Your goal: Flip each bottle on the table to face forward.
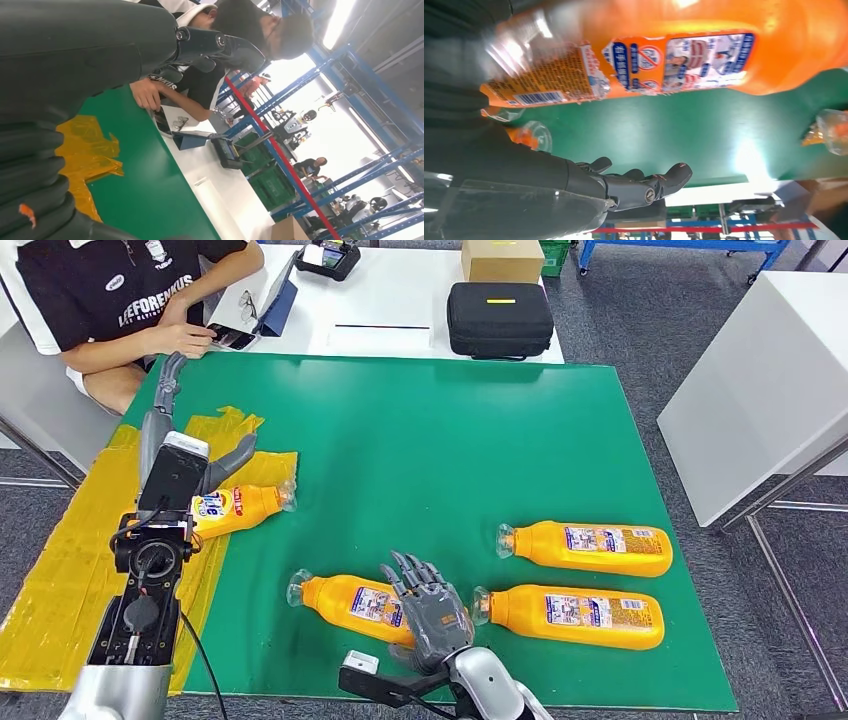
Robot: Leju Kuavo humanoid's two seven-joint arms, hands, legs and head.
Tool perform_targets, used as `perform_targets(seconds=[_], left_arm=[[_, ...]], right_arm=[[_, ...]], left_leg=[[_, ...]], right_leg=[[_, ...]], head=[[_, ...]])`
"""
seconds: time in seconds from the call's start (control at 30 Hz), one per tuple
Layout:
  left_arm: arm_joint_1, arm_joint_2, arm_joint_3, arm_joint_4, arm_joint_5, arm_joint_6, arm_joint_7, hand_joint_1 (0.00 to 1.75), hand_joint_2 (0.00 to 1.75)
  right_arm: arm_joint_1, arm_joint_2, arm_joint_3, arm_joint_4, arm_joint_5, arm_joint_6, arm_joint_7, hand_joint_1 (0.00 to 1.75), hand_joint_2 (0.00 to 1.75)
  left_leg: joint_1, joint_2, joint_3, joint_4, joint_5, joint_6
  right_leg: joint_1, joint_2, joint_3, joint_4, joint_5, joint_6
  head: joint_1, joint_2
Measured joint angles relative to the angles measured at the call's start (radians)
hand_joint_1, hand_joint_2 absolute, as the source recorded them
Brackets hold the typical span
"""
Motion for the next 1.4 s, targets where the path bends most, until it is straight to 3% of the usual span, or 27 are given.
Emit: perform_targets(seconds=[1.4], left_arm=[[-0.013,-0.010,-0.019,0.031,-0.004,0.016,0.035,0.00,1.75]], right_arm=[[-0.038,0.019,-0.055,0.127,0.047,0.055,0.018,0.00,1.75]], left_leg=[[0.000,0.000,0.001,0.000,0.000,0.000]], right_leg=[[0.000,0.000,0.001,0.000,0.000,0.000]], head=[[0.000,0.000]])
